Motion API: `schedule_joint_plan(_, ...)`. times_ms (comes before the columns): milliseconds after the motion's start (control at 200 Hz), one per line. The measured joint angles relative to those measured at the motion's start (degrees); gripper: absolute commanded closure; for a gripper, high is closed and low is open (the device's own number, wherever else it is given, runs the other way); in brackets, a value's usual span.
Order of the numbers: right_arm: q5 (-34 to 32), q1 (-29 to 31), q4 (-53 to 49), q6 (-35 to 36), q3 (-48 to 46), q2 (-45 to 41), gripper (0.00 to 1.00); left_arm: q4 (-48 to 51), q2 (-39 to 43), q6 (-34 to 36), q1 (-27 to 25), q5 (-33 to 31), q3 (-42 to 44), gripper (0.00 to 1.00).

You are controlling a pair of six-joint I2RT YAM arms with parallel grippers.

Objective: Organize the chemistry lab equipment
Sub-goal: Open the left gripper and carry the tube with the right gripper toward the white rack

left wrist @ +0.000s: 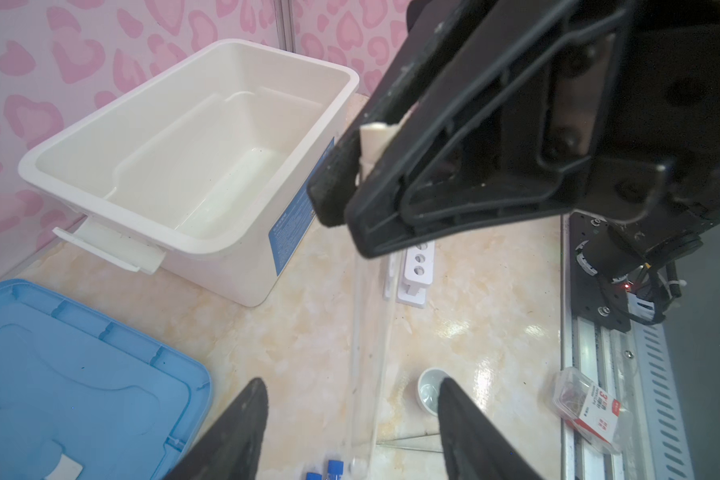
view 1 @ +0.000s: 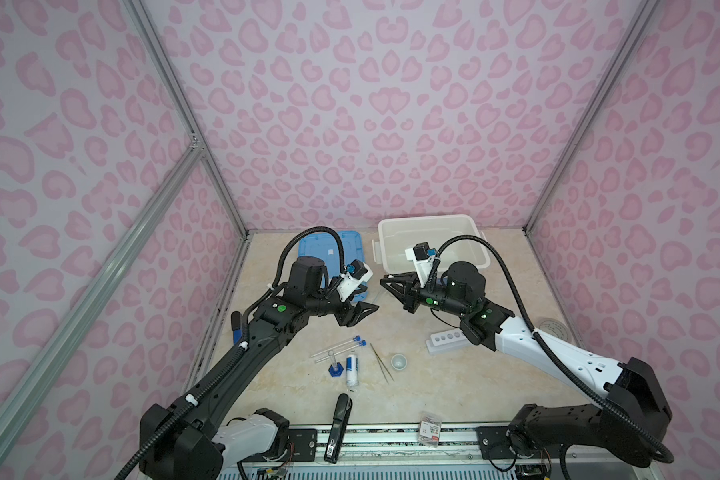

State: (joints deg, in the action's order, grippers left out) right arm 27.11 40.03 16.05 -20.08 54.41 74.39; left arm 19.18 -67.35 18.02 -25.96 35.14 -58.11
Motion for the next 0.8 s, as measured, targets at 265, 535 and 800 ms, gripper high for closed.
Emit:
schedule_joint_plan(265,-16.0,0.0,-16.6,8.2,-0.1,-9.5,0.89,-2.3,2.3,-1.8,0.5,-5.1,0.3,0.32)
schedule_joint_plan(535,-31.6,-2.8,-29.5,10.1,-3.6,-19.0,0.88,-4.8,3.2,-3.9,1.4,-6.6,0.8,0.32)
schedule_joint_plan(800,-42.2,-6.3,-36.9,7.2,-7.7,-25.6,0.88,-6.0,3.3,-4.7,1.4,-6.4,1.1,0.32)
